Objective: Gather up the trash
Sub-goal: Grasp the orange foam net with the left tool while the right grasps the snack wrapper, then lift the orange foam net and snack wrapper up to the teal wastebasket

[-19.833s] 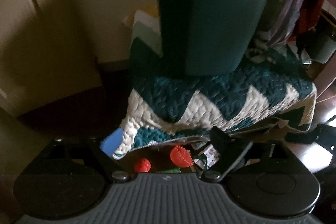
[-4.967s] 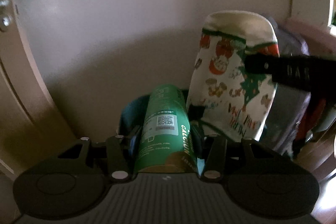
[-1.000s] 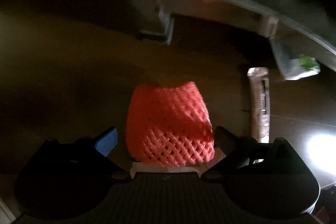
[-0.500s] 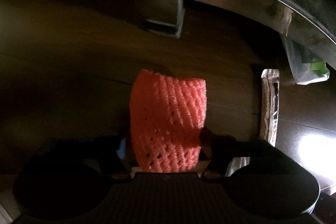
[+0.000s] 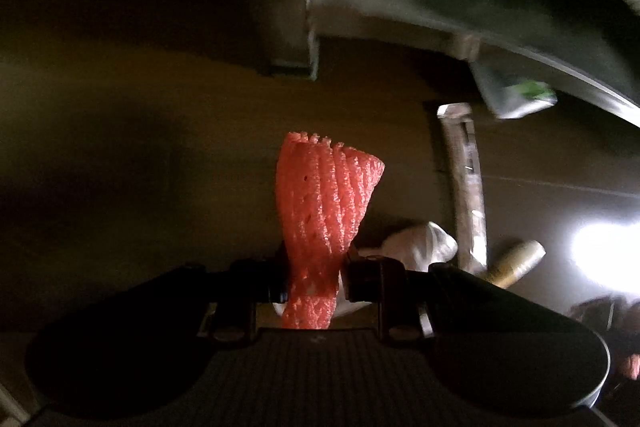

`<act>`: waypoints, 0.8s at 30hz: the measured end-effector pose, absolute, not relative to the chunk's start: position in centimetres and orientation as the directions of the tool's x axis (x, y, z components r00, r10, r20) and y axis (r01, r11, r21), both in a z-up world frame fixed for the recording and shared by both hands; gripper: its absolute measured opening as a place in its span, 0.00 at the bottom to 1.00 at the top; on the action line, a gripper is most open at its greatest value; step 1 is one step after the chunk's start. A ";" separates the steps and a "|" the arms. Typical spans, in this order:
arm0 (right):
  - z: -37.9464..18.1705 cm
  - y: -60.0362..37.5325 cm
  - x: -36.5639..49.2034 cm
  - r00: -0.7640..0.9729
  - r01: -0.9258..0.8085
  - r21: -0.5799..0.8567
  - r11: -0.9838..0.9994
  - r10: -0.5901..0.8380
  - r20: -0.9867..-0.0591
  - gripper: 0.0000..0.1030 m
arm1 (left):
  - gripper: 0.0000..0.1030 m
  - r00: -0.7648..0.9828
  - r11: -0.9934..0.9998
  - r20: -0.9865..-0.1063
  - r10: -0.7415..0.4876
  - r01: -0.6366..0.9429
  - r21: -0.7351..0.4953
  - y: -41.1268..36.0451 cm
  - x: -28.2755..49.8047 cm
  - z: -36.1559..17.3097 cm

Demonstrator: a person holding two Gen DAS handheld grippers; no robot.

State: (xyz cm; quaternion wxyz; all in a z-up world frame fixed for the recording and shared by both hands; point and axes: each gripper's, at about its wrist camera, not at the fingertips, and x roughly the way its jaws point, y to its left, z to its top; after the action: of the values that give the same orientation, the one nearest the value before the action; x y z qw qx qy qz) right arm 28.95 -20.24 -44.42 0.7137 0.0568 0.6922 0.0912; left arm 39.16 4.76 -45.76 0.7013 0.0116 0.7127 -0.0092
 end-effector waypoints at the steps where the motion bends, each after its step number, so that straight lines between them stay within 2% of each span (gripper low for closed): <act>1: -43.0 -20.4 28.8 0.040 -0.048 0.210 0.977 0.212 -0.976 0.34 | 0.22 -0.003 0.999 -1.000 0.007 0.045 0.006 4.7 38.8 -44.6; 7: -32.7 -21.4 27.6 0.163 -0.076 0.258 0.963 0.267 -0.950 0.34 | 0.22 0.095 0.993 -0.995 -0.019 0.115 -0.008 6.1 37.6 -35.1; 12: -23.1 -21.6 26.4 0.282 -0.141 0.295 0.945 0.324 -0.903 0.34 | 0.22 0.245 0.993 -0.969 -0.040 0.121 -0.011 5.6 36.4 -25.8; 19: -9.3 -22.4 25.2 0.459 -0.215 0.310 0.926 0.376 -0.805 0.34 | 0.22 0.442 0.988 -0.893 -0.084 0.152 -0.018 4.3 32.9 -11.5; 24: -0.7 -22.5 24.8 0.559 -0.276 0.271 0.922 0.384 -0.735 0.34 | 0.22 0.541 0.982 -0.834 -0.112 0.190 -0.009 2.3 30.7 -2.7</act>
State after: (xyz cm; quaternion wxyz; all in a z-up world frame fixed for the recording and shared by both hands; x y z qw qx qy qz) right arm 24.80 -22.53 -0.66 0.8806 0.0624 0.4307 0.1875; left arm 30.75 2.26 -2.75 0.8767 0.0410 0.4715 -0.0862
